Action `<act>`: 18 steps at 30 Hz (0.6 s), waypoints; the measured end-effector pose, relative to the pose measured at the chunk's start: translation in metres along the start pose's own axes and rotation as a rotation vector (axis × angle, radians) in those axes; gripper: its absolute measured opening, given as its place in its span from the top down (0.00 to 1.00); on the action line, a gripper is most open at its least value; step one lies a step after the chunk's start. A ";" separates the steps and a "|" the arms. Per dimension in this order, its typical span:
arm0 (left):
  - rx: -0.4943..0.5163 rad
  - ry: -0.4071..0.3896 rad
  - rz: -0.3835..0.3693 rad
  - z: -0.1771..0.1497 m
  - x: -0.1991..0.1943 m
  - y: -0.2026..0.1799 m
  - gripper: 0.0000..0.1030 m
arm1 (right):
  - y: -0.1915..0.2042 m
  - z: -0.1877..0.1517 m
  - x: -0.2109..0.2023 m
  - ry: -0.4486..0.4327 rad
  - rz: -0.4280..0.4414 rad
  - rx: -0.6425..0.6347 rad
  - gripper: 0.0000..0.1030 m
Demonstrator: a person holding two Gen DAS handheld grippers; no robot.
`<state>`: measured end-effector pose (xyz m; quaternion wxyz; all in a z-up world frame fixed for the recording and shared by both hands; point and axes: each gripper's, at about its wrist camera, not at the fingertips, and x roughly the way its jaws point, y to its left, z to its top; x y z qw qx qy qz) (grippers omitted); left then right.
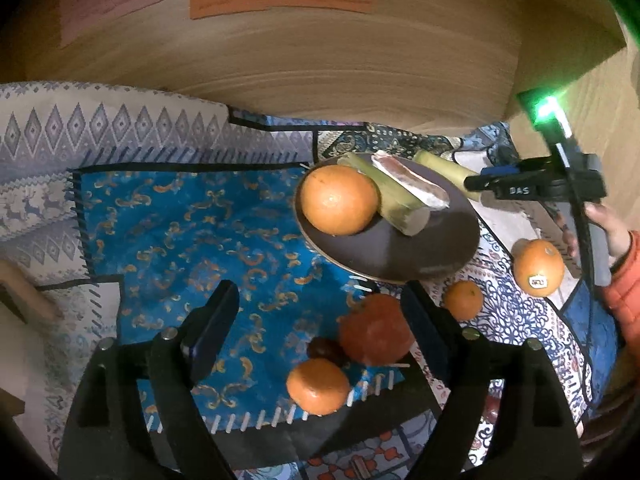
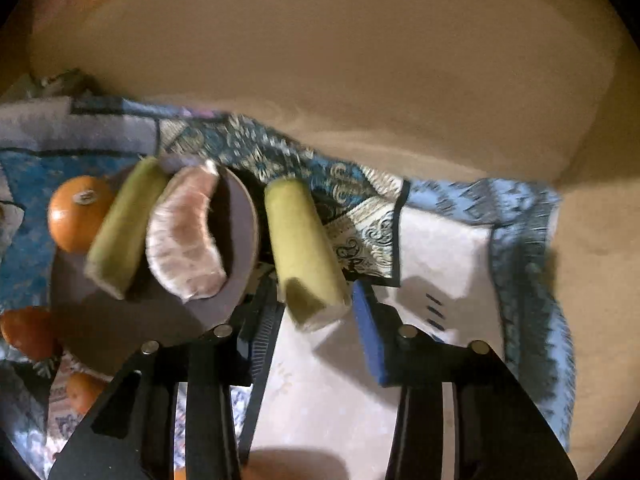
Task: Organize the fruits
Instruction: 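Grasp the remaining yellow-green cylinder on the cloth with the right tool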
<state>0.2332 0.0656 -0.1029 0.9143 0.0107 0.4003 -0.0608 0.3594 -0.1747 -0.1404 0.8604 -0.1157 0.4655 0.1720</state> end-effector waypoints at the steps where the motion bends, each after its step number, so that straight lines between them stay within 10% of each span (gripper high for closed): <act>1: -0.004 0.001 0.002 0.000 0.001 0.001 0.19 | -0.001 0.002 0.004 0.008 0.009 -0.001 0.62; 18: -0.018 0.026 -0.049 0.000 0.017 0.009 0.18 | 0.004 -0.073 -0.058 0.014 0.003 -0.028 0.64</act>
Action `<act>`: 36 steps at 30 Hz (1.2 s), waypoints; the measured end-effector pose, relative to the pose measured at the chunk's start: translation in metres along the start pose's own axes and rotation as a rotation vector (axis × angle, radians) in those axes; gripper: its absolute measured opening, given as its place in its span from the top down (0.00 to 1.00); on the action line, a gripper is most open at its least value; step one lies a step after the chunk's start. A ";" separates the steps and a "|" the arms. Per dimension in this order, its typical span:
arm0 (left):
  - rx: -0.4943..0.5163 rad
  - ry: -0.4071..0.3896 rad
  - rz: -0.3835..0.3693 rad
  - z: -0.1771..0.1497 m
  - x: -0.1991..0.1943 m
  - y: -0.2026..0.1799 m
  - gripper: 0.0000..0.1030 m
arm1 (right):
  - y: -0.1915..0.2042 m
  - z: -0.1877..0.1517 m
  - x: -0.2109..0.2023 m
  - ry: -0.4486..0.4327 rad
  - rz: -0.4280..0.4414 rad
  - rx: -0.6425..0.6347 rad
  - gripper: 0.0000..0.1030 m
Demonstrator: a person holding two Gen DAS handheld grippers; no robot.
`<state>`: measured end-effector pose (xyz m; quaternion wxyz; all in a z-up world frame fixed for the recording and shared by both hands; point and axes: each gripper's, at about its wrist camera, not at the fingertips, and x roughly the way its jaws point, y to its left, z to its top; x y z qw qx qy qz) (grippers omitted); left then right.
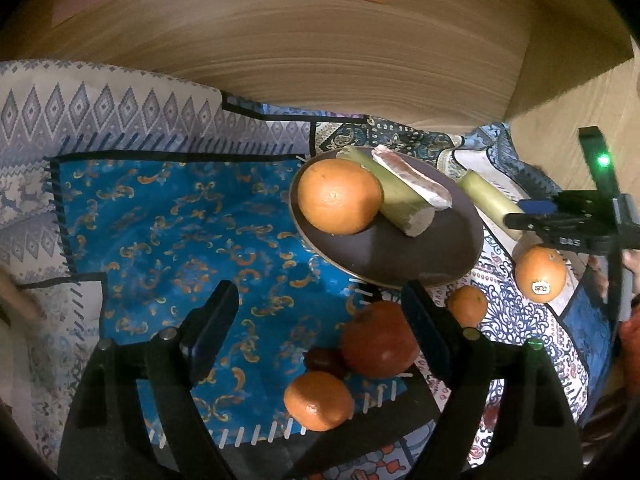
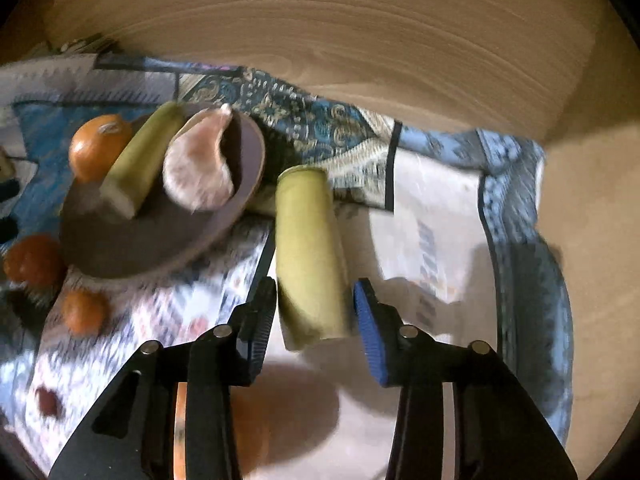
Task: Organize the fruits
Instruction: 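Grasp the remaining yellow-green cylinder on the cloth with the right tool, then carry the cylinder over the dark plate and open the right tool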
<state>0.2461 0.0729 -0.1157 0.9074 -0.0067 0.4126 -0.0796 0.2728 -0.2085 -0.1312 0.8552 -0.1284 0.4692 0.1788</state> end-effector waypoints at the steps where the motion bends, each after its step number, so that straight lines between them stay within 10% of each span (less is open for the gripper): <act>1: -0.002 0.001 -0.002 -0.001 0.000 0.000 0.18 | 0.001 0.000 -0.004 -0.010 -0.010 -0.001 0.64; 11: -0.014 -0.019 0.025 -0.011 -0.012 0.004 0.18 | -0.004 0.051 0.053 0.033 -0.034 -0.005 0.66; 25: -0.011 -0.037 0.037 -0.014 -0.017 0.002 0.18 | 0.045 0.067 -0.022 -0.193 0.074 -0.052 0.66; 36: -0.030 -0.047 0.036 -0.018 -0.025 0.005 0.18 | 0.089 0.091 0.031 -0.102 0.130 -0.102 0.66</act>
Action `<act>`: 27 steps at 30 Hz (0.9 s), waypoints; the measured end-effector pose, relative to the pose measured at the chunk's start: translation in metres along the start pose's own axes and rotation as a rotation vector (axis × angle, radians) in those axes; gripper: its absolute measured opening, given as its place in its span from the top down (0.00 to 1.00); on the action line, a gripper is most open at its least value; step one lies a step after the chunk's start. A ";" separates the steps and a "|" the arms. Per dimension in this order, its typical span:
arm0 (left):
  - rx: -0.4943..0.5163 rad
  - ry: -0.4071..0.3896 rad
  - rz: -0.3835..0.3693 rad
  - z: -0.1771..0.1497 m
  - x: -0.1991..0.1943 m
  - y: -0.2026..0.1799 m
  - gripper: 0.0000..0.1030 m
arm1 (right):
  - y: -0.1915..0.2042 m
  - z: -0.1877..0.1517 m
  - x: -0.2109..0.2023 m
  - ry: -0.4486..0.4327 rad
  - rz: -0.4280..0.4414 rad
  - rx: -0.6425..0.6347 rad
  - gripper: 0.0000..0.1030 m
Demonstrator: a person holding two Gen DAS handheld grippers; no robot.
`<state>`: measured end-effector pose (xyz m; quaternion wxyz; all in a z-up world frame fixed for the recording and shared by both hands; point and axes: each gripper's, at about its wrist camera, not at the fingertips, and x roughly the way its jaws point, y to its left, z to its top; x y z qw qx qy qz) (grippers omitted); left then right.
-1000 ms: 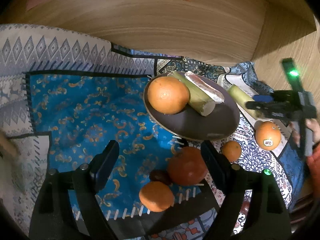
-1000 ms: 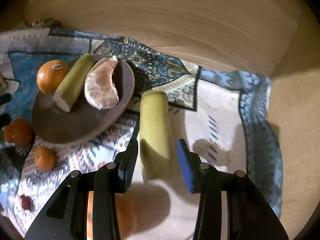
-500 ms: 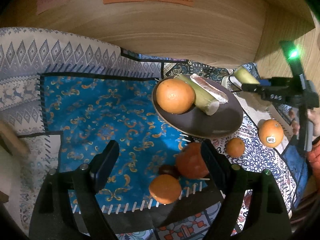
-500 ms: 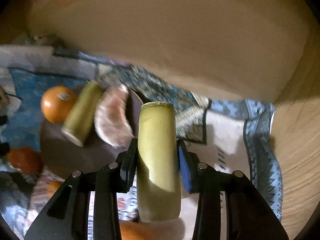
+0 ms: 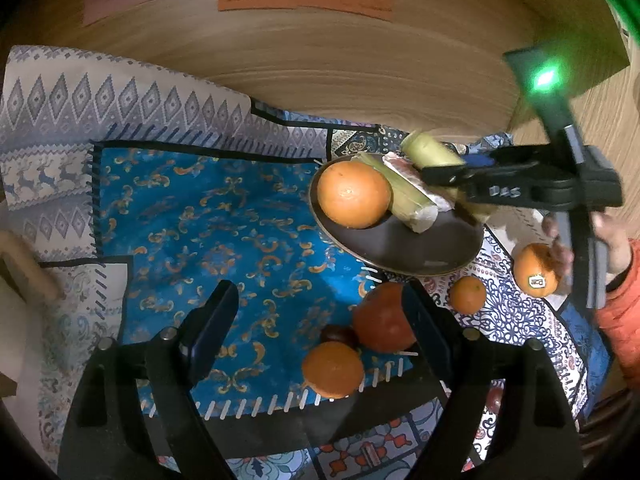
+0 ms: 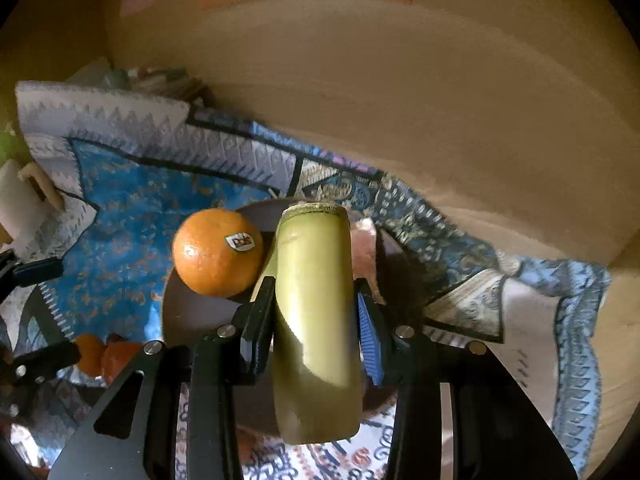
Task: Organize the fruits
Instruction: 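Carry the cylinder over the dark plate and open the right tool, then grasp the large orange with the right tool while the left tool grasps the red fruit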
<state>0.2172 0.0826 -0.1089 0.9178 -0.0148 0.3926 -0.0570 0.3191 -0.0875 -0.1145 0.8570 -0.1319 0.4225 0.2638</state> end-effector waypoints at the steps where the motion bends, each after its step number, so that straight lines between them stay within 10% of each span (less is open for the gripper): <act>1: 0.000 0.000 -0.001 0.000 0.000 0.000 0.18 | -0.001 -0.002 0.003 0.016 -0.003 0.009 0.66; 13: 0.005 0.024 -0.029 -0.002 0.009 -0.010 0.18 | 0.007 -0.005 -0.039 -0.070 -0.052 -0.032 0.52; 27: 0.089 0.099 -0.044 -0.016 0.033 -0.036 0.18 | -0.016 -0.088 -0.086 -0.121 -0.101 0.093 0.36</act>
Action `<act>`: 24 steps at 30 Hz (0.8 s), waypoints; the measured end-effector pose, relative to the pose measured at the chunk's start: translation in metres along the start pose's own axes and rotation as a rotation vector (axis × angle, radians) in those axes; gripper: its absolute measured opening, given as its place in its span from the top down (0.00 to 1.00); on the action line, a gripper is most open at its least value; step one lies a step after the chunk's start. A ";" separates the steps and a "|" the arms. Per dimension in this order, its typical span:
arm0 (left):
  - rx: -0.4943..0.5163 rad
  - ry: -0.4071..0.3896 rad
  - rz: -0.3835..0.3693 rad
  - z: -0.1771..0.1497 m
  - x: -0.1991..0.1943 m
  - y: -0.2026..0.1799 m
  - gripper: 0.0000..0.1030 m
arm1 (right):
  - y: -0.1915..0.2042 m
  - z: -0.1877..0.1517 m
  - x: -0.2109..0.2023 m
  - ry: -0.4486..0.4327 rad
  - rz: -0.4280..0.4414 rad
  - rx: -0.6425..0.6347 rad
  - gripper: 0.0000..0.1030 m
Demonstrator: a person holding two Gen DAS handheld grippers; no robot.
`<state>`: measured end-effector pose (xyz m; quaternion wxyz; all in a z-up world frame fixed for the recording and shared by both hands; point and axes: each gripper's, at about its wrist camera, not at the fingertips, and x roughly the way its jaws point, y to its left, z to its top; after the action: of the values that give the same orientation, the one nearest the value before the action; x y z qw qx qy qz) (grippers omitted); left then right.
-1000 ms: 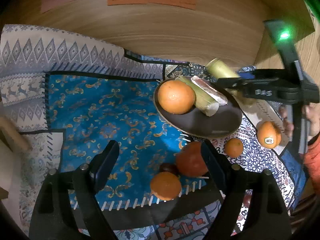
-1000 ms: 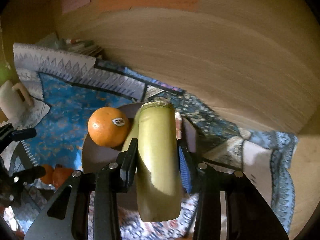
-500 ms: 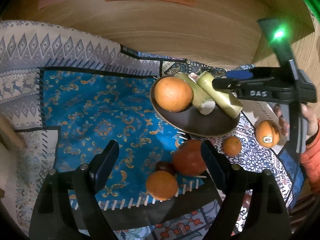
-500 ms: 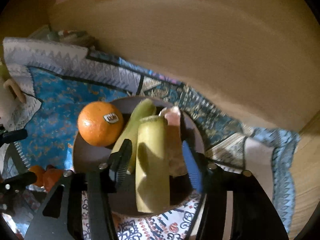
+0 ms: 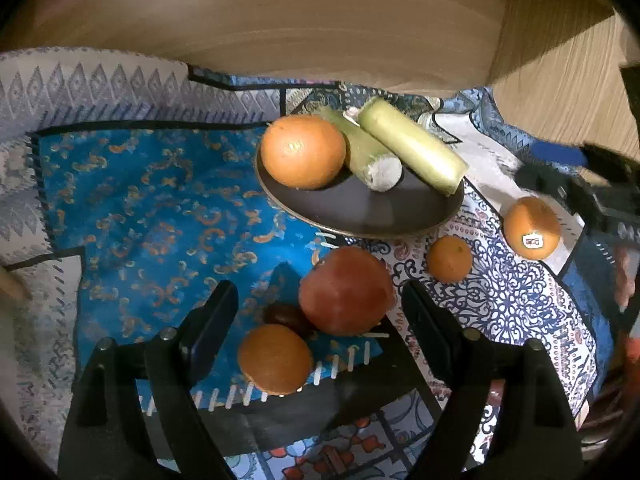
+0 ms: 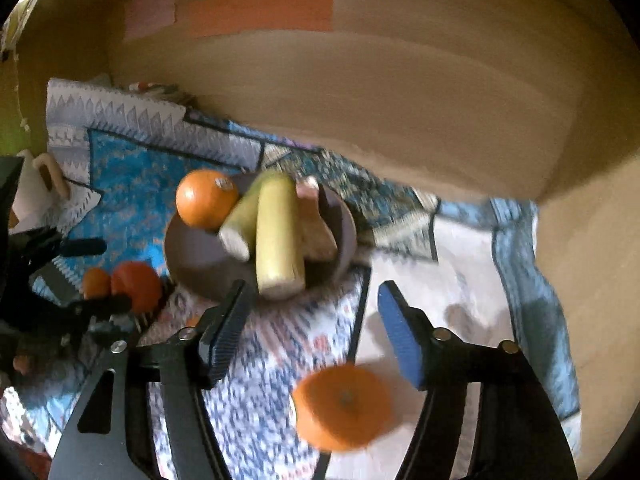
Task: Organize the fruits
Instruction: 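Grasp the large orange with the right tool while the left tool grasps the red fruit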
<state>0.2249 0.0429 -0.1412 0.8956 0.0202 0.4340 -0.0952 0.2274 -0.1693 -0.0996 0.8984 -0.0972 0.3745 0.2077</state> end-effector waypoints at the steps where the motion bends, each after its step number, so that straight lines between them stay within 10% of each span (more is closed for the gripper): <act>1: 0.001 0.002 0.000 -0.001 0.002 -0.001 0.18 | -0.002 -0.005 0.000 0.007 0.001 0.013 0.36; 24: 0.018 0.017 0.021 0.001 0.019 -0.006 0.30 | -0.021 -0.051 0.019 0.085 0.001 0.136 0.37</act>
<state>0.2360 0.0335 -0.1556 0.8926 0.0337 0.4406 -0.0896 0.2168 -0.1994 -0.1484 0.8862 -0.0446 0.4255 0.1779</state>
